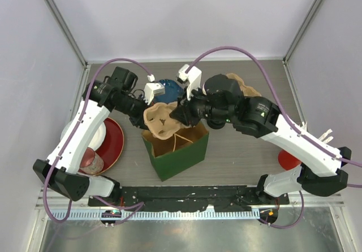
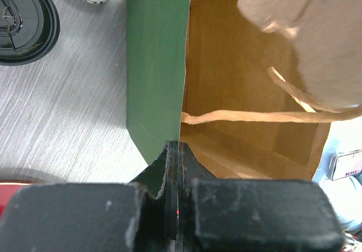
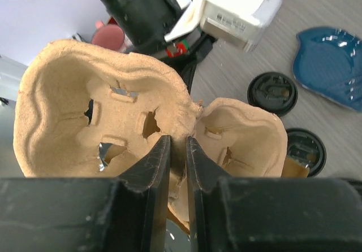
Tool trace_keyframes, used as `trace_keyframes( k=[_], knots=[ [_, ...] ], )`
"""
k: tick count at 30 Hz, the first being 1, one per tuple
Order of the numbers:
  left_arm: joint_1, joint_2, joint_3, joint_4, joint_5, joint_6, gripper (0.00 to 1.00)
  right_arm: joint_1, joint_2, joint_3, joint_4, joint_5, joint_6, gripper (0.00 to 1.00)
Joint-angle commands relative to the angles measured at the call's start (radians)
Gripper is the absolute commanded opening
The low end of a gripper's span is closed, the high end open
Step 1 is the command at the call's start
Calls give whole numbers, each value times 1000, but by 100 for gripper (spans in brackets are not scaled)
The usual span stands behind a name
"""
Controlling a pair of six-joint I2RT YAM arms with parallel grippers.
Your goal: Pack the takeout coffee
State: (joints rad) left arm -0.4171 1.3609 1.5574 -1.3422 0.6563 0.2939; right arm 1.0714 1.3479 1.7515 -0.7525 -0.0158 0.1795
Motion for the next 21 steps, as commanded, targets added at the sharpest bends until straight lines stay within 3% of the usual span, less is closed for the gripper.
trace_keyframes(
  k=[1,11,21],
  knots=[
    [-2,-39,-3,-2,37,-13,0,39,-16,-27,-8,94,26,1],
    [-3,-48,-3,-3,35,-9,0,42,20,-124,-126,246,95,1],
    [-2,-51,0,-9,55,4,0,53,114,-178,-137,283,86,1]
  ],
)
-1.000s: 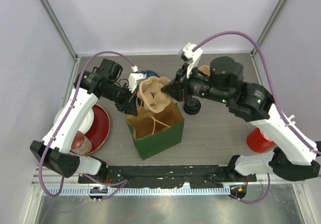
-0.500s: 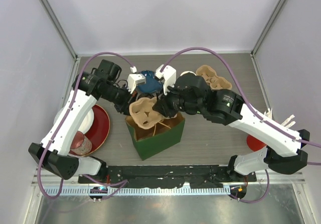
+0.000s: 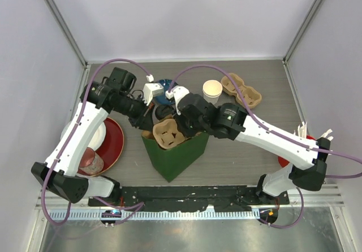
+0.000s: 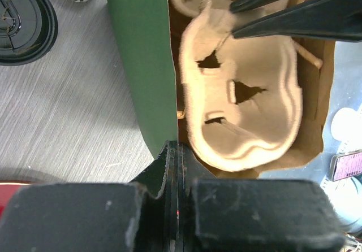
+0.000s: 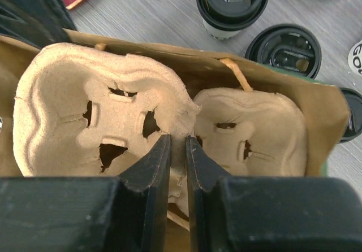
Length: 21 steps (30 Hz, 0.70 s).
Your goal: Pack the takeout coffee
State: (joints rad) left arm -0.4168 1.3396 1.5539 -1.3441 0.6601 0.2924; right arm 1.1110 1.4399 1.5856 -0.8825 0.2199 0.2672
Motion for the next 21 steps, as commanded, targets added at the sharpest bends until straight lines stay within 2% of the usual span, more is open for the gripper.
trace_keyframes(
  k=[1,12,17,21],
  knots=[
    [-4,-30,5,-9,55,7,0,16,27,-19,-10,52,-2,1],
    [-4,-20,18,-7,69,-2,0,85,137,-39,-25,98,-48,1],
    [-4,-28,32,25,-13,-16,0,87,106,-82,-41,111,-65,1],
    [-4,-19,35,36,15,-38,0,90,91,-114,10,91,-74,1]
  ],
)
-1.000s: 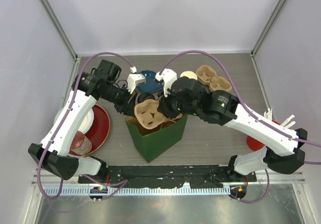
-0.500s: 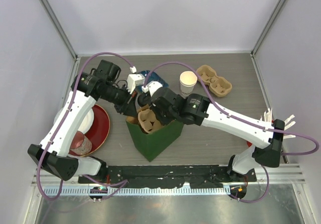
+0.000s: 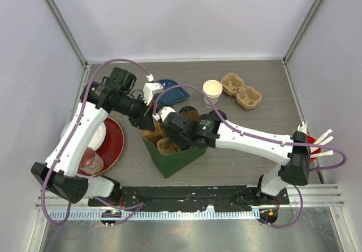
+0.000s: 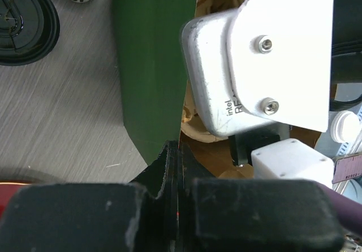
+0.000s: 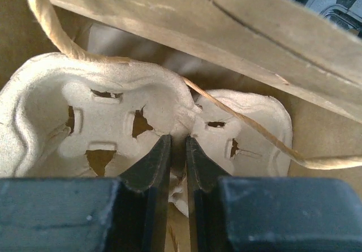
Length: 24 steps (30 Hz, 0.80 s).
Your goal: Pack the takeout coffee
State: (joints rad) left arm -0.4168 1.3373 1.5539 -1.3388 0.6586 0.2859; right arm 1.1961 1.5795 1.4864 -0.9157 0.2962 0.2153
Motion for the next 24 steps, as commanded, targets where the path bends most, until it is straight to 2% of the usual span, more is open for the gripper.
trace_keyframes(
  k=[1,7,15,24],
  knots=[
    [-4,-9,32,39,21,-42,0,7,-43,-14,58,9,-24,1],
    [-4,16,6,107,18,-117,0,39,43,18,87,34,-21,1],
    [-4,-3,-28,181,-5,-231,0,45,128,-49,155,60,70,1],
    [-4,19,-11,181,-8,-237,0,50,183,-90,143,81,70,1]
  ],
)
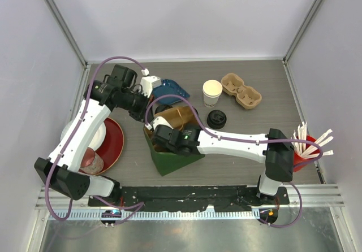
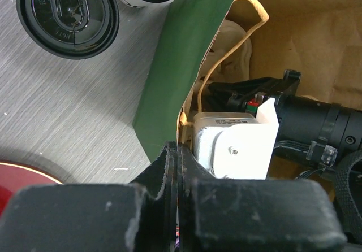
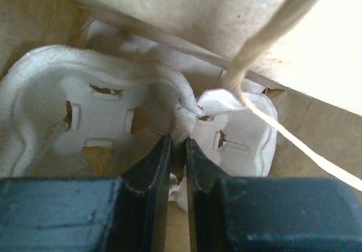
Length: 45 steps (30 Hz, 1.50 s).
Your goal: Pack the takeout coffee
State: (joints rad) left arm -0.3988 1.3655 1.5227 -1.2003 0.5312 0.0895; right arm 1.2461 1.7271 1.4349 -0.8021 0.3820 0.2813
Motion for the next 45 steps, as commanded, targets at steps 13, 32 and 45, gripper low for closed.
trace_keyframes(
  k=[13,32,45],
  knots=[
    [-21,-12,54,10,162,-13,0,1,68,-87,83,-25,4,1],
    [-20,-34,37,-27,119,30,0,-11,83,-107,120,-78,30,1],
    [-20,-39,11,-15,93,38,0,-11,86,-114,127,-117,36,1]
  ],
)
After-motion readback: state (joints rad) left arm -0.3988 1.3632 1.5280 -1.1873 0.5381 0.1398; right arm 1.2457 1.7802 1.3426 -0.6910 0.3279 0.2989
